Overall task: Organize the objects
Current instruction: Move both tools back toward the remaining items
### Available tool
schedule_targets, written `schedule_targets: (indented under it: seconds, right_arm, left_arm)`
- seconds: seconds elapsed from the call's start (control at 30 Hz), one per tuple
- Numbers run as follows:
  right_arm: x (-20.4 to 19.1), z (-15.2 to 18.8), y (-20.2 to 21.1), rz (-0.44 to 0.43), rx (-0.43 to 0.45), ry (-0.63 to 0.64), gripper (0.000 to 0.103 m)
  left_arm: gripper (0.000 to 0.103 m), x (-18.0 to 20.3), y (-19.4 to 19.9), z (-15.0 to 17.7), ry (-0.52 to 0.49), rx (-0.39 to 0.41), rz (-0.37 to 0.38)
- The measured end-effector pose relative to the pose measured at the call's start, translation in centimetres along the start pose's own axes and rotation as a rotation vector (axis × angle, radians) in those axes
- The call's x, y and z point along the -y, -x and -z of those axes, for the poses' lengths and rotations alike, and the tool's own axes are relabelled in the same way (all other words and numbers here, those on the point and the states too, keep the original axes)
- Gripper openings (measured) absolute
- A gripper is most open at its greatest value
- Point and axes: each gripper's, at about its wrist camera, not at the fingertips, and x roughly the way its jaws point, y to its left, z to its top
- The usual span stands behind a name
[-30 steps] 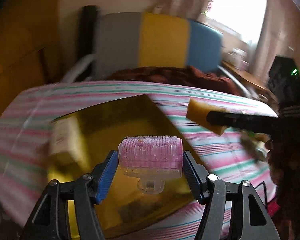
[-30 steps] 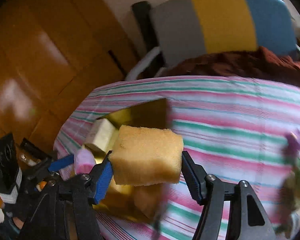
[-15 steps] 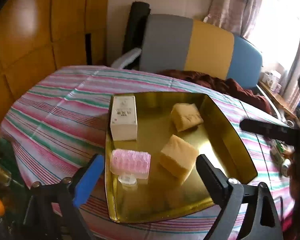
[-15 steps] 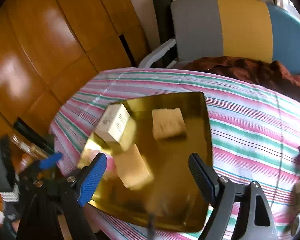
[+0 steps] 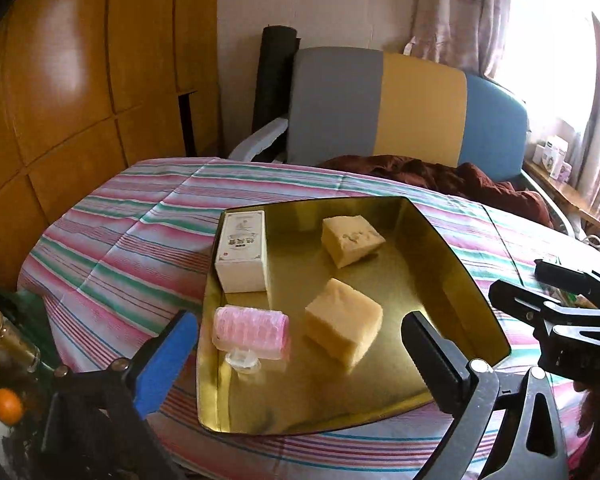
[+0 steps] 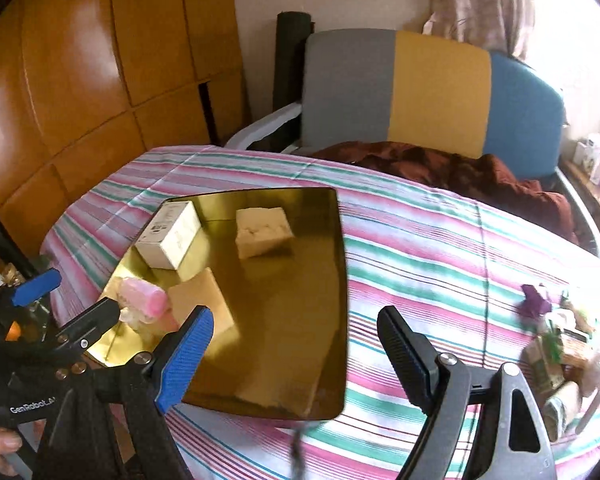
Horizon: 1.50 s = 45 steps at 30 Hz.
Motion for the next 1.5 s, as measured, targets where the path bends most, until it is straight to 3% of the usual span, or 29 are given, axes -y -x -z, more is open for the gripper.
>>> schedule_targets:
  seconds: [0.07,0.13,0.53,0.93,1.27,1.33,1.4,1.5]
  right_arm:
    - [0.3,0.2,0.1,0.013,0.006,-0.001,0.091]
    - [0.7,0.5,0.4,0.024,0.017,-0.001,0.103]
    - [5.2,1.4,1.5,0.07,0.027,-0.055,0.103]
    - [17.0,2.3,4.6,0.262,0.038,-0.209,0.103]
    - [31.0,5.8,8.3,0.481,0.069,-0.517,0.103]
    - [33.5,7.3,9.0,0.479,0.085,-0.633,0.103]
    - [36.1,9.2,9.5,0.412,0.114,-0.805,0.103]
    - [38.0,10.5,10.2,0.36,0.142,-0.914,0.103]
  left_arm:
    - [0.102,0.4,0.1,0.2,-0.011,0.004,0.002]
    - [0.102,0.8,0.3,0.3,-0.025,0.01,0.0]
    - [0.102,3.9,1.0,0.3,-0.122,0.025,0.02]
    - [0.102,8.2,1.1,0.3,-0.242,0.024,0.086]
    - [0.102,13.8,1.0,1.2,-0.368,-0.009,0.22]
    - [0.102,15.1,1.0,1.4,-0.389,-0.022,0.255]
    - [0.102,16.6,0.8,1.6,-0.415,-0.038,0.29]
    - [0.102,18.8,0.4,2.0,-0.447,-0.063,0.336]
